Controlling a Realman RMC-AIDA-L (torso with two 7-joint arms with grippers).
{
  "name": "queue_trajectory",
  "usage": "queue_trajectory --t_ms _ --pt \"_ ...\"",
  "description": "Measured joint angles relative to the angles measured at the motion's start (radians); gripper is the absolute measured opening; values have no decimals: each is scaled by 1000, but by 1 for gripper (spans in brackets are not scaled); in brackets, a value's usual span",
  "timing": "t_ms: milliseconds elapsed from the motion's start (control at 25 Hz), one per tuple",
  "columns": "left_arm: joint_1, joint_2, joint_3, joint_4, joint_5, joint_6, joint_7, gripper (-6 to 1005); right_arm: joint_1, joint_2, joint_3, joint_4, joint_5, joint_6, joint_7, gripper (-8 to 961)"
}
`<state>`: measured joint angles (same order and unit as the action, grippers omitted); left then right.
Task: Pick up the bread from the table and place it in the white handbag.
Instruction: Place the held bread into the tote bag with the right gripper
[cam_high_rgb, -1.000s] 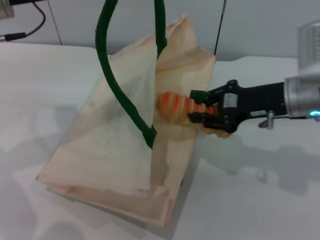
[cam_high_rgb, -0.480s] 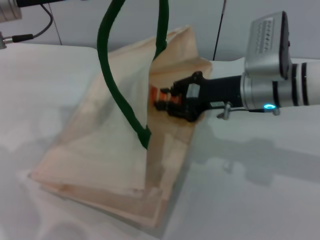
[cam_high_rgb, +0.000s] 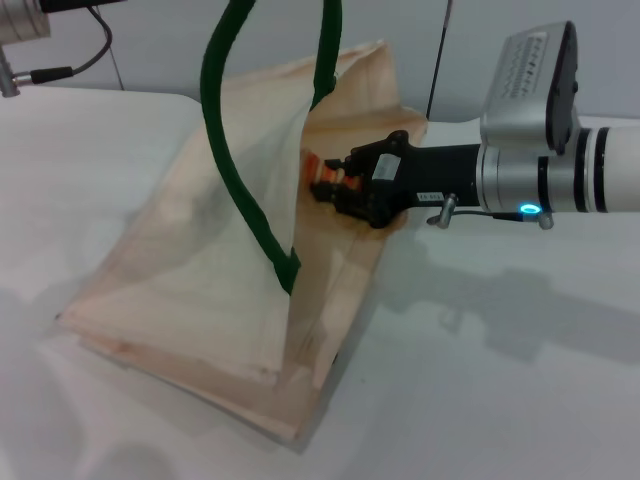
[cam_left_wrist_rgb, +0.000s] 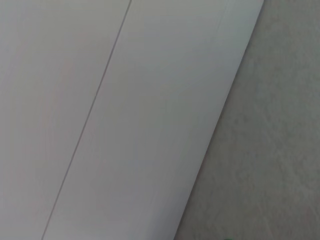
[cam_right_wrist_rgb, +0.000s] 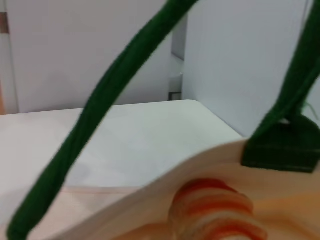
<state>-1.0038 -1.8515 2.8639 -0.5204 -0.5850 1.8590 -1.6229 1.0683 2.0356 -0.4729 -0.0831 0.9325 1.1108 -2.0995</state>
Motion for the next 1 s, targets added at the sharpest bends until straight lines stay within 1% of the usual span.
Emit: queue_trajectory --t_ms 200,360,720,960,1000 --pt "-2 0 0 0 3 0 0 120 6 0 19 20 3 -67 6 255" --pt "-4 0 0 0 1 0 0 120 9 0 18 32 2 -91 6 248" --pt "-4 0 -1 0 -2 0 0 121 17 0 15 38 -4 -57 7 241" --pt "-5 0 -2 0 -3 0 0 121 25 0 16 56 -4 -68 7 242" --pt "-5 0 -2 0 -3 0 0 121 25 0 17 58 -4 -69 7 266"
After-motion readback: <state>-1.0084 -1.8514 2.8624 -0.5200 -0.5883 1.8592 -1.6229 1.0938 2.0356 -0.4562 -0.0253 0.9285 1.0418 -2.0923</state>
